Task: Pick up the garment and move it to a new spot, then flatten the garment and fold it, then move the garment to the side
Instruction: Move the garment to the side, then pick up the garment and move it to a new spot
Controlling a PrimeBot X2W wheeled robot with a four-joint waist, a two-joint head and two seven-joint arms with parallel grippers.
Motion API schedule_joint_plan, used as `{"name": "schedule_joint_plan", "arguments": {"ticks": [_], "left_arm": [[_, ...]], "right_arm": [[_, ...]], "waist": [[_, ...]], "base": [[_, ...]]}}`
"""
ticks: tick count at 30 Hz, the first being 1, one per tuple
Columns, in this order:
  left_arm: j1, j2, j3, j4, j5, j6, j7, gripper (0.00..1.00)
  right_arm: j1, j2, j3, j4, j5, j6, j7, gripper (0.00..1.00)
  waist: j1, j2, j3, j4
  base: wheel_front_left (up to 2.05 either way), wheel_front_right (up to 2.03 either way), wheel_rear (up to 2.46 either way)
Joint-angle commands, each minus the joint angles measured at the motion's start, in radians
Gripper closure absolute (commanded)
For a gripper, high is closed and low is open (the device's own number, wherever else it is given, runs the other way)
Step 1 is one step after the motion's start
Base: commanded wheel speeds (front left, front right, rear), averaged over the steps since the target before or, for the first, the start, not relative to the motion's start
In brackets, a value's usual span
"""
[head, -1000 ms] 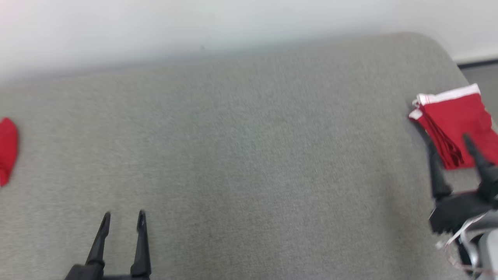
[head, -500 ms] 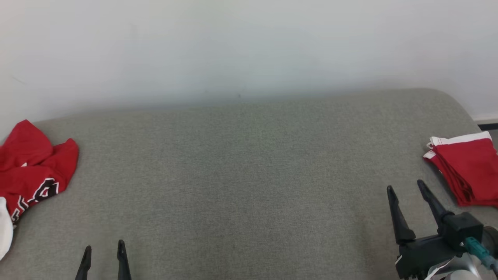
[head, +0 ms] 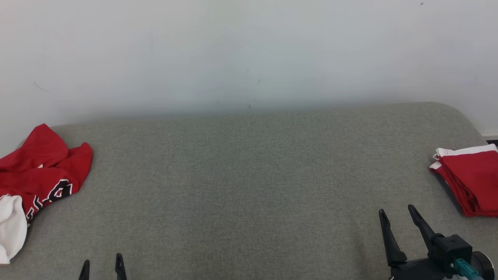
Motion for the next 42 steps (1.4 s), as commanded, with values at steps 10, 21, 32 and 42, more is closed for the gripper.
{"name": "schedule_joint_plan", "arguments": {"ticks": [10,21,32,42], "left_arm": [[0.0,-0.002,0.001,-0.007,-0.006,-0.005,-0.003,0.0],[-0.008,-0.002,-0.011,-0.018,-0.005,-0.003,-0.003,0.0],[-0.018,-0.002,-0.008,-0.015,0.004,-0.006,-0.003,0.0],[-0.003,-0.002,-0.001,-0.018,0.012,-0.004,-0.003,0.0]], "right_arm": [[0.007,0.011,-0.01,-0.015,-0.01,-0.003,-0.006,0.0],[0.027,0.021,-0.025,-0.043,-0.014,-0.003,-0.006,0.0],[0.033,0.017,-0.019,-0.041,-0.001,-0.003,-0.006,0.0],[0.042,0.018,-0.004,-0.044,0.008,-0.003,-0.006,0.0]], "waist": [[0.0,0.0001,-0.002,-0.026],[0.0,0.0001,0.012,-0.035],[0.0,0.0001,0.017,0.009],[0.0,0.0001,0.012,0.141]], "base": [[0.0,0.0,0.0],[0.0,0.0,0.0],[0.0,0.0,0.0],[0.0,0.0,0.0]]}}
